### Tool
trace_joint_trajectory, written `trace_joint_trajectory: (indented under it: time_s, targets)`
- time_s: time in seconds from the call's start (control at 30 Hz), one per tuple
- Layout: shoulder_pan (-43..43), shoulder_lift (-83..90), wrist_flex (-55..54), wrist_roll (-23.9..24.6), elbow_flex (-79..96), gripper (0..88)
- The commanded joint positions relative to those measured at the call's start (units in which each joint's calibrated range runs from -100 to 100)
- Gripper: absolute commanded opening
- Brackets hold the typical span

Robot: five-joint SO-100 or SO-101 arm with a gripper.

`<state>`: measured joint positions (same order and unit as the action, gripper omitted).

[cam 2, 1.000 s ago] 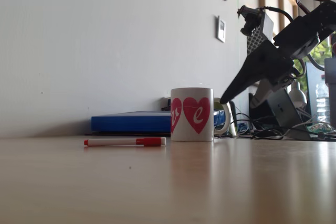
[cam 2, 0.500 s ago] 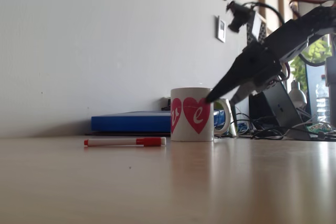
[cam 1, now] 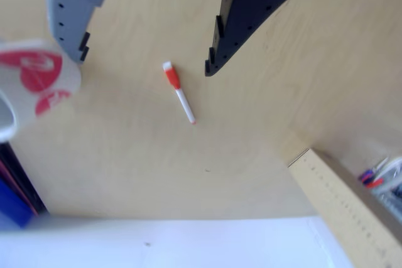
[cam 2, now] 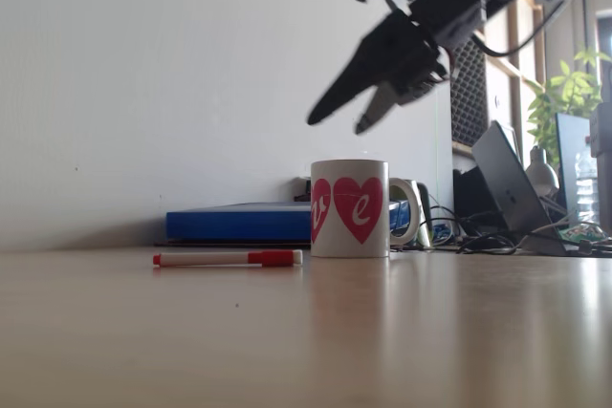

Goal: Grab the pen and place it in the cup.

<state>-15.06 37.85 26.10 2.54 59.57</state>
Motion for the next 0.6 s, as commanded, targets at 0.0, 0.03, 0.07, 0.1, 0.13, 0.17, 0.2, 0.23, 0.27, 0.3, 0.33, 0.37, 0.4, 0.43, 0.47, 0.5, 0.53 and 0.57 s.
trace_joint_trajectory:
  time_s: [0.0, 0.03, 0.07, 0.1, 0.13, 0.17, 0.2, 0.23, 0.27, 0.3, 0.33, 0.37, 0.4, 0.43, 0.47, 0.5, 0.53, 0.57]
  targets:
    - [-0.6, -6.8, -1.0, -2.5, -8.3, 42.5]
    - [-0.7, -8.9, -1.0, -2.8, -9.7, 42.5]
    - [-0.7, -11.0, -1.0, -2.8, -11.2, 42.5]
    - [-0.7, -13.0, -1.0, -2.8, -12.5, 42.6]
    - [-0.7, -15.3, -0.9, -2.8, -14.2, 42.6]
    - [-0.7, -16.9, -0.9, -2.9, -15.3, 42.6]
    - [-0.7, -18.7, -0.9, -3.4, -16.5, 43.2]
    - [-0.7, -20.4, -0.9, -3.9, -17.6, 44.6]
    - [-0.7, -21.9, -0.9, -4.1, -18.5, 46.8]
    - [-0.8, -23.4, -0.9, -4.2, -19.4, 49.4]
    - [-0.8, -24.8, -0.8, -4.2, -20.4, 52.0]
    - [-0.8, -26.9, -0.3, -4.2, -22.0, 55.8]
    - [-0.8, -28.2, -0.3, -4.2, -23.0, 57.6]
    - [-0.8, -29.7, -0.3, -4.2, -23.9, 58.8]
    - [-0.8, -31.3, -0.3, -4.2, -24.8, 59.2]
    - [-0.9, -33.2, -0.3, -4.2, -26.2, 59.2]
    - [-1.0, -35.2, -0.3, -4.3, -27.8, 59.2]
    - [-1.0, -37.3, -0.3, -4.3, -29.5, 59.2]
